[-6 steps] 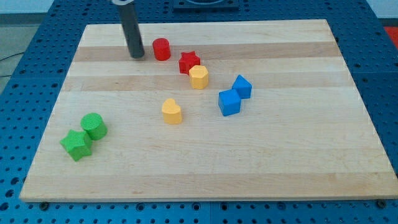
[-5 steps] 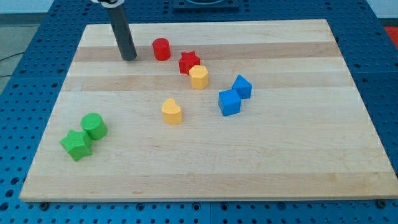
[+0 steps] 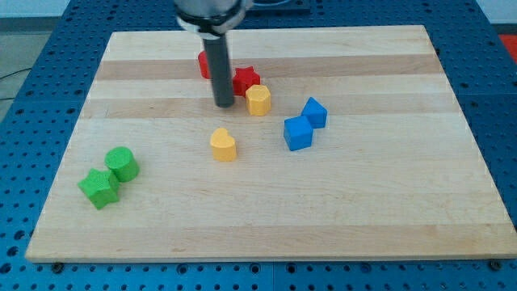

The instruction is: Move the yellow heart to the left of the yellow hexagon

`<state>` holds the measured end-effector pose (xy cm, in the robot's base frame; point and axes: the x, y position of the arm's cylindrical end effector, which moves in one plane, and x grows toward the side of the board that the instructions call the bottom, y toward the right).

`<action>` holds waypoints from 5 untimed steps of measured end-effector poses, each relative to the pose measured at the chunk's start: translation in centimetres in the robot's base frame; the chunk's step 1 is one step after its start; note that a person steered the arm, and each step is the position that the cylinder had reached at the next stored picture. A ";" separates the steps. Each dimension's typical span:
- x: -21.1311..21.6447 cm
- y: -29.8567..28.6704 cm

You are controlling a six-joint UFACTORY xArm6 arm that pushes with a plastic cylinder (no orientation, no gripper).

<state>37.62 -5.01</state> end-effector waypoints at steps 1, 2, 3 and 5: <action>-0.4 6.9; -0.4 15.1; 1.5 11.6; 3.5 18.9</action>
<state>41.14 13.87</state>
